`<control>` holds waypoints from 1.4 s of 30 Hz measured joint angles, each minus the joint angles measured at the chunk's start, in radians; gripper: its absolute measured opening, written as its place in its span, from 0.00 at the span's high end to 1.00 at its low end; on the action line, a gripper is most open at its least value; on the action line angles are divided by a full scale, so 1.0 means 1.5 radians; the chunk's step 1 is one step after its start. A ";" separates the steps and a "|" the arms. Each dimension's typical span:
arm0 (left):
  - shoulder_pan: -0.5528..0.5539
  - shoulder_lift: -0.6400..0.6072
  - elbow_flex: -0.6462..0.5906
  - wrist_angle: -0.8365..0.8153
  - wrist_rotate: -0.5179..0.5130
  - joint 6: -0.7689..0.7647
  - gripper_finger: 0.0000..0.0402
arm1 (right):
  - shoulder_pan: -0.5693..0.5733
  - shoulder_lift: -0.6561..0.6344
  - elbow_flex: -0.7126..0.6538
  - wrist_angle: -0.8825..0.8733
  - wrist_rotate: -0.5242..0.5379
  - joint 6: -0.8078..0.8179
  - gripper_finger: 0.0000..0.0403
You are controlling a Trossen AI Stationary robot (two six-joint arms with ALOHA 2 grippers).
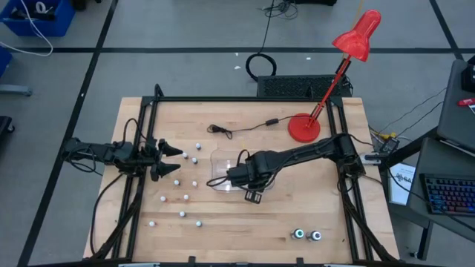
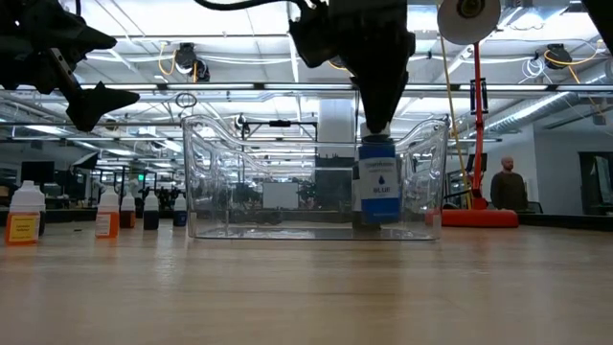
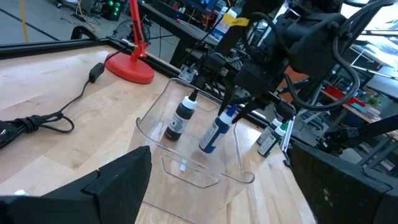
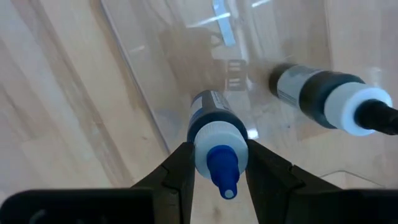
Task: Pick & Place food coloring
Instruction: Put the large blue food coloring bottle into the transparent bin, then put the large violet food coloring bottle into the transparent bin
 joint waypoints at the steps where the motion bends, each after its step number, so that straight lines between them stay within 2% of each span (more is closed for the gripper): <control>1: 0.000 0.000 0.000 0.000 0.000 0.000 0.06 | 0.000 -0.001 -0.003 0.003 0.001 -0.003 0.74; 16: 0.000 0.000 0.000 0.000 0.000 0.000 0.06 | 0.000 0.000 -0.008 0.040 -0.018 -0.004 0.74; 22: 0.000 0.000 0.000 0.000 0.000 0.000 0.06 | 0.000 0.000 -0.008 0.043 -0.017 0.008 0.60; 26: 0.000 0.000 0.000 0.000 0.000 0.000 0.06 | 0.000 0.000 -0.008 0.043 -0.016 0.010 0.55; 35: 0.000 0.000 0.000 0.000 0.000 0.000 0.06 | 0.000 -0.019 -0.008 0.040 -0.033 0.057 0.58; 39: 0.000 0.000 0.000 0.000 0.000 0.000 0.06 | -0.001 -0.056 -0.008 0.027 -0.034 0.103 0.58; 42: 0.000 0.000 0.000 0.000 0.000 0.000 0.06 | 0.004 -0.091 -0.008 -0.011 -0.036 0.176 0.58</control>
